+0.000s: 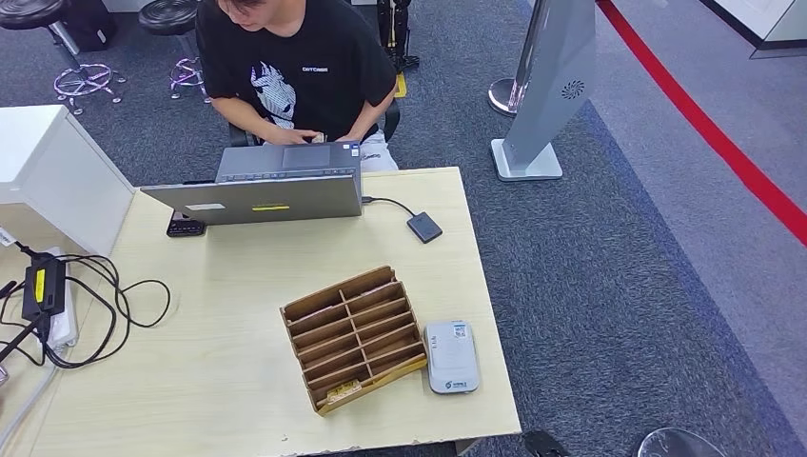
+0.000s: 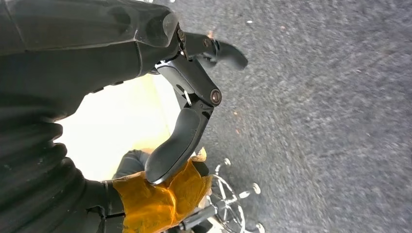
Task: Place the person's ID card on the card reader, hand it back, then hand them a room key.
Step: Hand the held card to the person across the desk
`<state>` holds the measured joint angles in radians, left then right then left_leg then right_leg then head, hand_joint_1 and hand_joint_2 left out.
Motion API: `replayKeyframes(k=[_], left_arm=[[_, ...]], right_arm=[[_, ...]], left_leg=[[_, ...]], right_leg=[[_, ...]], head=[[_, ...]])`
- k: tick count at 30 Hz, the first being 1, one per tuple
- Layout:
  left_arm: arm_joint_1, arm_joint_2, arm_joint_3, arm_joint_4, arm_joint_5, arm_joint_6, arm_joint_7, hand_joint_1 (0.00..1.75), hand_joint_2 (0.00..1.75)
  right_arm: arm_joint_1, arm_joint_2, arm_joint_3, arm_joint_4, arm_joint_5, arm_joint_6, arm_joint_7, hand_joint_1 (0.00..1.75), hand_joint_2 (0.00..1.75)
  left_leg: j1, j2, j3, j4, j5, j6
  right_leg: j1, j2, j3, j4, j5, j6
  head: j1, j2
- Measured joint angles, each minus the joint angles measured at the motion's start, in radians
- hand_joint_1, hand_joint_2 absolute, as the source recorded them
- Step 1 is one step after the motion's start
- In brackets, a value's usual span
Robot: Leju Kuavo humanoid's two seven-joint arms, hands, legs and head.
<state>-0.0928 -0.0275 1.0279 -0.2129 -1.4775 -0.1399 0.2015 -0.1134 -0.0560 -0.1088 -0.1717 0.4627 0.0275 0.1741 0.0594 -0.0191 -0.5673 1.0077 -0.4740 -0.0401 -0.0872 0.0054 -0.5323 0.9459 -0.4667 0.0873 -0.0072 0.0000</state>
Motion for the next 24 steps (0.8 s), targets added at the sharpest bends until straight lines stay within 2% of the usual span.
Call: replayKeyframes(k=[3, 5, 9, 12, 17, 24], left_arm=[[0.0, 0.0, 0.0, 0.0, -0.003, 0.032, 0.015, 0.0, 1.75], [-0.001, 0.002, 0.0, 0.0, 0.0, 0.035, 0.015, 0.0, 1.75], [0.0, 0.004, 0.0, 0.0, 0.009, 0.005, -0.008, 0.0, 1.75], [0.0, 0.002, 0.0, 0.0, 0.012, -0.001, -0.027, 0.0, 1.75], [-0.001, 0.0, 0.0, 0.0, -0.003, 0.055, -0.035, 0.0, 1.75], [-0.001, 0.008, 0.0, 0.0, 0.001, 0.024, -0.036, 0.0, 1.75]], right_arm=[[0.0, 0.001, 0.0, 0.0, 0.011, 0.042, -0.007, 0.0, 0.0], [0.0, 0.002, 0.0, 0.0, 0.018, 0.029, -0.009, 0.0, 0.0], [-0.003, 0.003, -0.003, 0.0, 0.015, -0.046, -0.004, 0.0, 1.75], [-0.005, 0.001, -0.013, 0.0, 0.007, -0.052, -0.004, 0.0, 1.75], [-0.002, -0.001, -0.019, 0.0, 0.026, 0.02, 0.013, 0.0, 1.75], [0.005, 0.0, -0.022, 0.0, 0.029, -0.04, 0.041, 0.0, 1.75]], left_leg=[[0.0, 0.0, 0.0, 0.0, 0.0, 0.0], [0.0, 0.0, 0.0, 0.0, 0.0, 0.0], [0.0, 0.0, 0.0, 0.0, 0.0, 0.0], [0.0, 0.0, 0.0, 0.0, 0.0, 0.0], [0.0, 0.0, 0.0, 0.0, 0.0, 0.0], [0.0, 0.0, 0.0, 0.0, 0.0, 0.0]], right_leg=[[0.0, 0.0, 0.0, 0.0, 0.0, 0.0], [0.0, 0.0, 0.0, 0.0, 0.0, 0.0], [0.0, 0.0, 0.0, 0.0, 0.0, 0.0], [0.0, 0.0, 0.0, 0.0, 0.0, 0.0], [0.0, 0.0, 0.0, 0.0, 0.0, 0.0], [0.0, 0.0, 0.0, 0.0, 0.0, 0.0]], head=[[0.0, 0.0], [0.0, 0.0], [0.0, 0.0], [0.0, 0.0], [0.0, 0.0], [0.0, 0.0]])
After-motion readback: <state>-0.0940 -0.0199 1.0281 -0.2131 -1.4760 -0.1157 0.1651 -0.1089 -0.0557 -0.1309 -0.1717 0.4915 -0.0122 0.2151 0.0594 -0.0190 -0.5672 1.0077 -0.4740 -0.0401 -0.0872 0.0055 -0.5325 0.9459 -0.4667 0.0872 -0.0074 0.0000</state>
